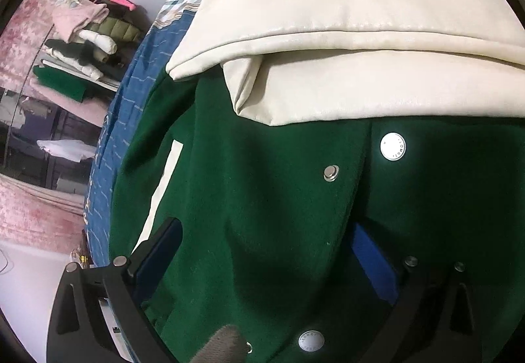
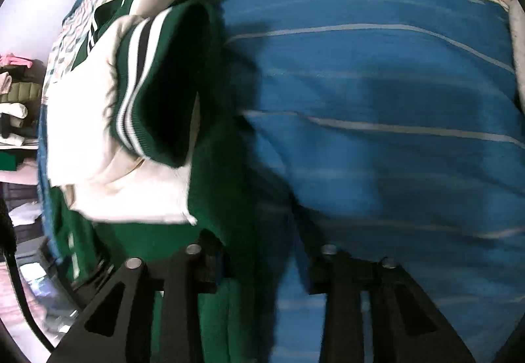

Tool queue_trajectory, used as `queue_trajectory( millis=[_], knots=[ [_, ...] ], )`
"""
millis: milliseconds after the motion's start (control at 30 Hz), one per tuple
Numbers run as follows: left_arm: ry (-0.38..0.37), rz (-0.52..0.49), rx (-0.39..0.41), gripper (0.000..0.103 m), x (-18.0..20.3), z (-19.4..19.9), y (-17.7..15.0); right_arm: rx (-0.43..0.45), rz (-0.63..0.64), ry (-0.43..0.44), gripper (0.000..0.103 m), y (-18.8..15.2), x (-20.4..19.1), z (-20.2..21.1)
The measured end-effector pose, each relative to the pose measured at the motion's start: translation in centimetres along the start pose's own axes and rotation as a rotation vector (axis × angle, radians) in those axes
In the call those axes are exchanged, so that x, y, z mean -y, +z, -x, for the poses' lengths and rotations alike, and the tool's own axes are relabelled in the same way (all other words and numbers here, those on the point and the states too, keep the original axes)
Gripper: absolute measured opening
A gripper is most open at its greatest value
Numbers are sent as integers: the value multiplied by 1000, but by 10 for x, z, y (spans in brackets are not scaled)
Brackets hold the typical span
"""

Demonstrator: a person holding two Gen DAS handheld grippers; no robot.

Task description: Fold large clothes

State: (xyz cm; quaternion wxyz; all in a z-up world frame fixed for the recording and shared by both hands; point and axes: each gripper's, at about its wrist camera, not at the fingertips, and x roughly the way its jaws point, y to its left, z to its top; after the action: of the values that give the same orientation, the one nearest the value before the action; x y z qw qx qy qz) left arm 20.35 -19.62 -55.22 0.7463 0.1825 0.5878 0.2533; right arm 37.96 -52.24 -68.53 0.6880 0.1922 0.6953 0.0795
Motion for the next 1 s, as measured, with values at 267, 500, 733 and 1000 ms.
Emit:
queue_trajectory(
  millis=[267,500,733,1000],
  knots=[
    [9,55,-8,103,6,3,-1,63,32,20,42,-3,4,78],
    [-27,71,-39,103,1,-1,2,9,131,98,29,13,-39,28],
    [-26,79,-75,103,-3,7,0,-80,187,-91,0,26,-30,1],
    [114,-5,-94,103,28,111,-74,-7,188,-210,58,-28,15,87]
  ],
)
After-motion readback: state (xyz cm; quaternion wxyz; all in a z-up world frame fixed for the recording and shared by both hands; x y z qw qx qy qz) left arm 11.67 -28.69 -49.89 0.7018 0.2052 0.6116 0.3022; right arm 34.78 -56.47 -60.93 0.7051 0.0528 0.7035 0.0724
